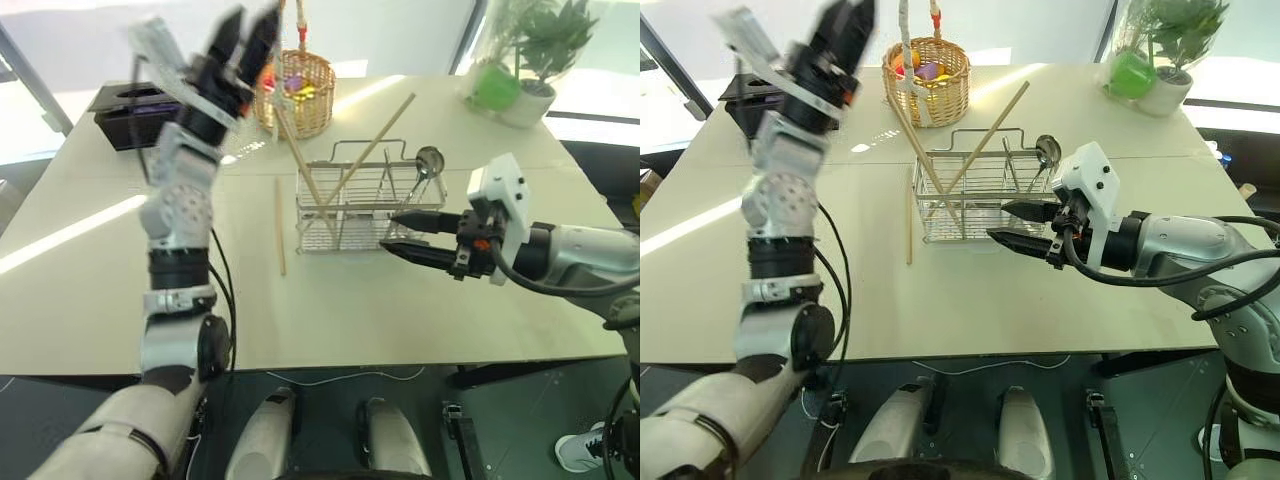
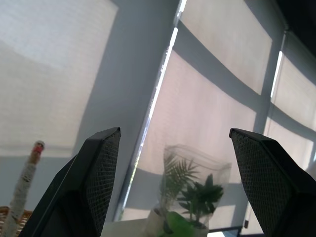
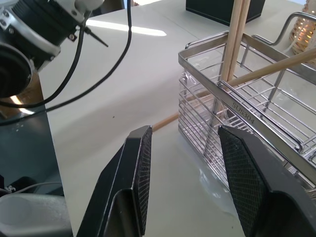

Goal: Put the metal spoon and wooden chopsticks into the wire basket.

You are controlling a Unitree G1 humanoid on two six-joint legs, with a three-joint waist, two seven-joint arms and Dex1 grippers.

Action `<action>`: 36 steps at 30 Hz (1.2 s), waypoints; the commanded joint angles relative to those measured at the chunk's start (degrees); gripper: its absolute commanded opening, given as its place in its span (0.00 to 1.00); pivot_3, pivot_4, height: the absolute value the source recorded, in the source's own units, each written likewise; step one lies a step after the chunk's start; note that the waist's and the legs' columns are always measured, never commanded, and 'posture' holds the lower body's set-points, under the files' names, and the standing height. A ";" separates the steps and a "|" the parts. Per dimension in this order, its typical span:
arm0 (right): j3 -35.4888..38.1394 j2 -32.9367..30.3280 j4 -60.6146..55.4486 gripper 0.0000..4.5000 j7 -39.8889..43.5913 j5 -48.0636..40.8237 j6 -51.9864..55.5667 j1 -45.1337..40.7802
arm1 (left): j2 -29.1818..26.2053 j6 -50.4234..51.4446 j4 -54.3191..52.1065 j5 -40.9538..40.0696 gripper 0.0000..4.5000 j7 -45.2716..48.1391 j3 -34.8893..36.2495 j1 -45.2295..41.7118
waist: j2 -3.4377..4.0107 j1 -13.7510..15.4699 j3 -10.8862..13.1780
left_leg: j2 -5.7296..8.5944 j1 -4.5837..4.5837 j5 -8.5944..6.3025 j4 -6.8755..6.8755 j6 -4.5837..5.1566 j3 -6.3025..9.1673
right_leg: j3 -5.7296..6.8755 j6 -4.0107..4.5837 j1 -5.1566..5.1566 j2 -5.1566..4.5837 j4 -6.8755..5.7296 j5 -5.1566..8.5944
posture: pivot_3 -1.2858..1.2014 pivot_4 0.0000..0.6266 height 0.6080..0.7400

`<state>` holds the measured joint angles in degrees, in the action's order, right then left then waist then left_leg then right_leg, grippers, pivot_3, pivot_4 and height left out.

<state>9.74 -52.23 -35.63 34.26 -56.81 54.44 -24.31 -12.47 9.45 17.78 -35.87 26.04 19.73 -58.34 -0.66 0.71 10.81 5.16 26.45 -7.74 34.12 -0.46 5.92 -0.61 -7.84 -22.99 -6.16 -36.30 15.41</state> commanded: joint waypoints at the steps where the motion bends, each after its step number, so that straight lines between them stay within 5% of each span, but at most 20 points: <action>1: 1.19 0.19 -0.47 0.48 0.55 -0.18 -1.10 -0.80 | -4.57 -1.96 4.15 6.29 0.82 -9.25 2.15 -1.14 | 0.00 -0.10 0.00 | 0.00 -0.01 0.00 0.00 0.00 0.00 | -0.01 -0.03 0.00 0.00 -0.01 -0.01 | 0.52 0.24 1.00; 7: 1.06 -0.27 -0.38 0.48 1.22 -0.17 -0.93 -1.65 | -11.07 15.78 4.65 16.53 0.82 -25.22 -1.77 3.60 | 0.00 0.01 0.00 | 0.02 -0.02 0.00 0.00 0.00 -0.01 | -0.06 -0.14 0.00 0.04 -0.06 -0.08 | 0.52 0.24 1.00; 12: 0.65 -1.36 -0.14 0.48 2.67 -1.44 0.34 -5.11 | -11.38 21.72 -2.66 16.96 0.82 -21.00 -5.62 9.25 | -0.06 0.17 0.04 | 0.03 0.02 -0.01 0.01 -0.03 0.08 | -0.06 -0.17 -0.02 0.06 -0.05 -0.13 | 0.52 0.24 1.00; 25: 1.05 -11.09 -4.20 0.48 1.59 -2.42 6.17 -7.27 | -3.89 37.54 -7.80 21.20 0.82 -26.72 -12.85 9.27 | -0.05 0.06 0.02 | 0.00 0.06 -0.02 -0.03 -0.05 0.01 | -0.11 -0.13 -0.13 0.01 -0.04 -0.15 | 0.52 0.24 1.00; 36: 4.84 -12.19 -6.57 0.48 -2.43 -3.50 8.60 -1.69 | 3.00 45.29 -9.72 22.54 0.82 -30.33 -12.50 11.00 | -0.05 0.13 0.02 | 0.02 0.10 -0.02 -0.03 -0.04 -0.04 | -0.11 -0.14 -0.15 -0.05 -0.03 -0.15 | 0.52 0.24 1.00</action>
<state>12.07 -63.60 -40.94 32.21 -59.81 63.30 -25.81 -9.77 54.74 9.30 -13.59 -3.69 6.25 -47.12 -0.71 0.84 10.83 5.18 26.55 -7.76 34.09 -0.50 5.88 -0.72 -7.97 -23.15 -6.21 -36.33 15.26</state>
